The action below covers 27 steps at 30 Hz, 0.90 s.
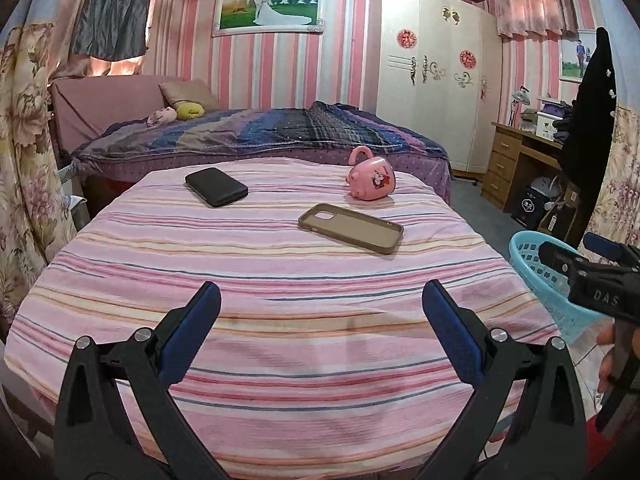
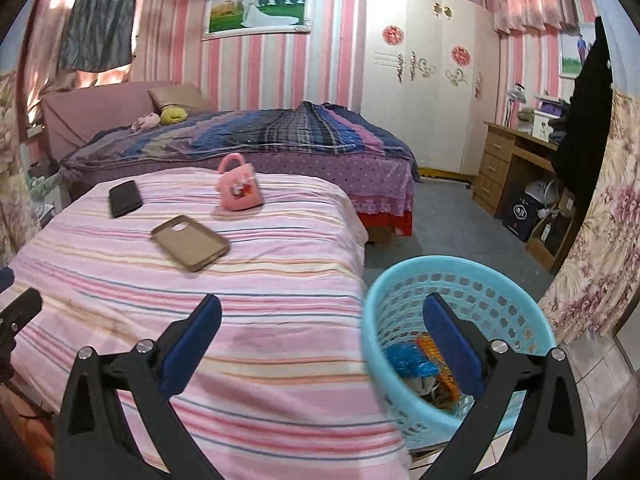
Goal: Collect trash
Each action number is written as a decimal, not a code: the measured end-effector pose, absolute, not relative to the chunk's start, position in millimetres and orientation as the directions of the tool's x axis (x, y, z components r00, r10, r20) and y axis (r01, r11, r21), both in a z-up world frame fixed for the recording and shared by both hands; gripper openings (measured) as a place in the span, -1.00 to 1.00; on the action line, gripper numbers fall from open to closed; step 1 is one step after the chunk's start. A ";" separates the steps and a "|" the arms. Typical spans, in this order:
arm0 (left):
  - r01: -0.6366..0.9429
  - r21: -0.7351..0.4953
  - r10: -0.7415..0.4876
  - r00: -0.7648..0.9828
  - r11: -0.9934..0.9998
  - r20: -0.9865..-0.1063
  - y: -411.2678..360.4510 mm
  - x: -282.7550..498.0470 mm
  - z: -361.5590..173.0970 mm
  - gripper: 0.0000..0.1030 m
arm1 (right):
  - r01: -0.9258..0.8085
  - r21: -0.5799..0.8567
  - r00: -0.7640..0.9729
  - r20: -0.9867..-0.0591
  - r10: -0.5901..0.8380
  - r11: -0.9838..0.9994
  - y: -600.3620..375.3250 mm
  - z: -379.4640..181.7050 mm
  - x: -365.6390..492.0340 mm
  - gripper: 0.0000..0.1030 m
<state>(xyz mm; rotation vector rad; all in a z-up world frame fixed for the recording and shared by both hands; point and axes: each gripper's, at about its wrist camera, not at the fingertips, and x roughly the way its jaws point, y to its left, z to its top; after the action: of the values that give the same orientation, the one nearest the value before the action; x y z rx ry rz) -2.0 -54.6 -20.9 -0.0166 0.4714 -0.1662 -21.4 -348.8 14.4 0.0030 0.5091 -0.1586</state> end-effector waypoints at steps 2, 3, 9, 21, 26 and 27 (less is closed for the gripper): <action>0.148 -0.055 -0.157 0.878 0.987 -0.452 -52.0 -1.0 -22.8 0.89 | 0.146 -0.034 0.868 -0.476 -0.144 0.989 -338.1 18.5 -28.0 0.91; 0.144 -0.058 -0.154 0.878 0.988 -0.453 -50.5 -0.4 -23.8 0.89 | 0.144 -0.035 0.869 -0.473 -0.144 0.989 -332.6 17.1 -25.7 0.91; 0.130 -0.074 -0.149 0.881 0.989 -0.450 -44.8 4.5 -23.0 0.89 | 0.132 -0.035 0.884 -0.448 -0.133 0.991 -304.8 7.8 -37.5 0.91; 0.128 -0.073 -0.148 0.886 0.989 -0.439 -44.4 6.4 -21.9 0.89 | 0.127 -0.056 0.892 -0.430 -0.139 0.990 -286.7 9.9 -37.7 0.91; 0.124 -0.074 -0.144 0.892 0.990 -0.429 -43.5 7.0 -21.3 0.89 | 0.121 -0.064 0.897 -0.419 -0.137 0.991 -281.0 11.4 -36.5 0.91; 0.122 -0.074 -0.142 0.893 0.990 -0.427 -43.5 6.7 -21.3 0.89 | 0.121 -0.066 0.898 -0.417 -0.138 0.990 -282.2 11.7 -36.4 0.91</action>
<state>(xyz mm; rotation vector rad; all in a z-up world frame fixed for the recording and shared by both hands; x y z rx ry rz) 6.7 -43.5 -21.3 -0.0459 0.4467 -0.1367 -36.4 -282.2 11.7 -0.0384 0.4344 -0.1341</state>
